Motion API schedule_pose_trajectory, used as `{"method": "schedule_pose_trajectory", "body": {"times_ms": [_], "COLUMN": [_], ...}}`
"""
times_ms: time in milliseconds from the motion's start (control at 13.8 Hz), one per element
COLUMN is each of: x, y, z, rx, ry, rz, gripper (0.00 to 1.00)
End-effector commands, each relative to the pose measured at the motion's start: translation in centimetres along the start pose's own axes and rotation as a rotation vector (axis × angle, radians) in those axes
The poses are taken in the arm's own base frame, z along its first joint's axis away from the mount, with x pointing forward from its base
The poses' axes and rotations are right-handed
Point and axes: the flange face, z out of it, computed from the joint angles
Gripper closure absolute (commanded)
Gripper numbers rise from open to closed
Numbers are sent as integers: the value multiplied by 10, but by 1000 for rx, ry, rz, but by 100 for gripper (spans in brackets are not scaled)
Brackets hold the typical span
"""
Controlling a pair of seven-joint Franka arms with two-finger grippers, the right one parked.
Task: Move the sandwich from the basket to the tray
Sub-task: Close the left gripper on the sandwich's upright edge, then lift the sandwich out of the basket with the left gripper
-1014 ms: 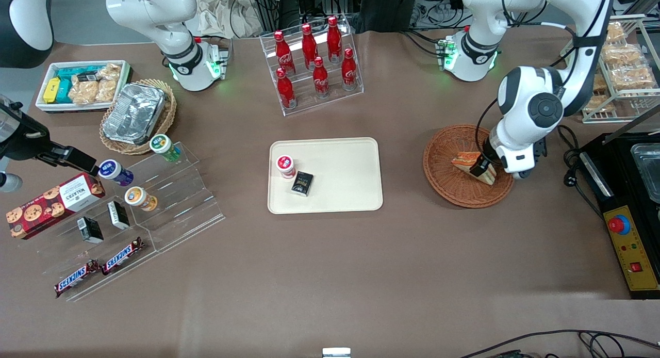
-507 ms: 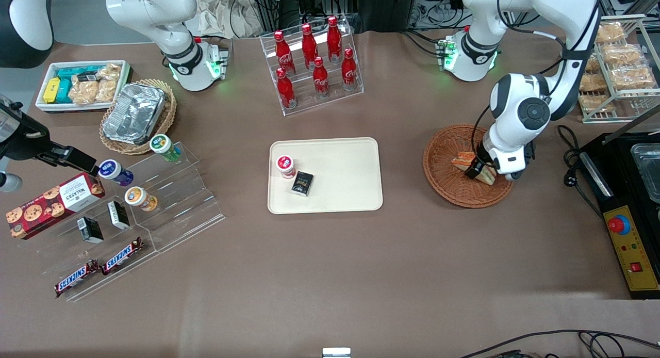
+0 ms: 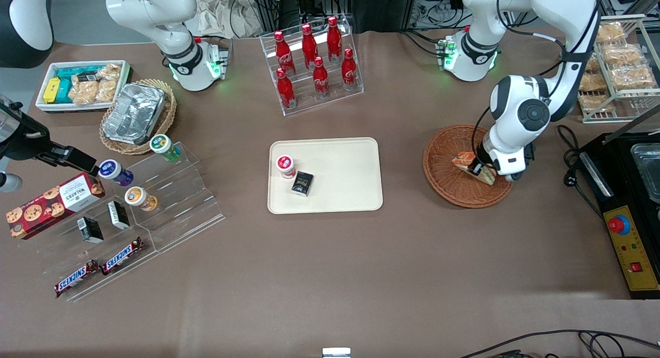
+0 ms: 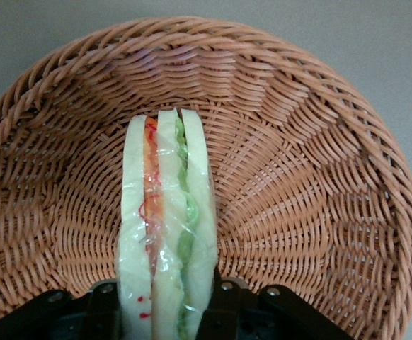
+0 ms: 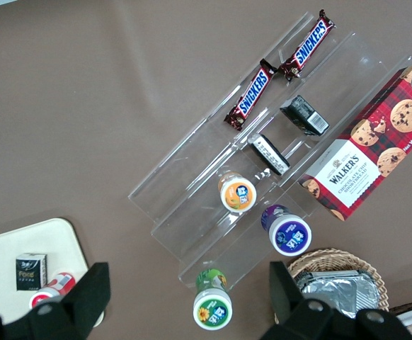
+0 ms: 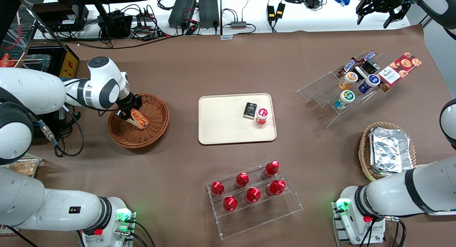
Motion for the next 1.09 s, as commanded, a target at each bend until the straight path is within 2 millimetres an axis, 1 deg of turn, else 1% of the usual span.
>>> {"method": "schedule_pose_trajectory", "body": {"times_ms": [0, 72, 290, 435, 580, 652, 725, 797, 870, 1014], "x": [2, 0, 3, 8, 11, 8, 4, 3, -4, -25], "y": [0, 3, 16, 29, 40, 45, 50, 53, 56, 68], "z": [-19, -30, -82, -124, -173, -193, -219, -238, -251, -275], "rx": [-13, 4, 19, 44, 80, 96, 89, 86, 82, 56], "ry": [16, 13, 37, 28, 10, -1, 1, 2, 5, 34], "rz": [10, 23, 78, 143, 221, 288, 350, 377, 408, 490], "gripper": [100, 100, 100, 100, 100, 100, 100, 100, 100, 100]}}
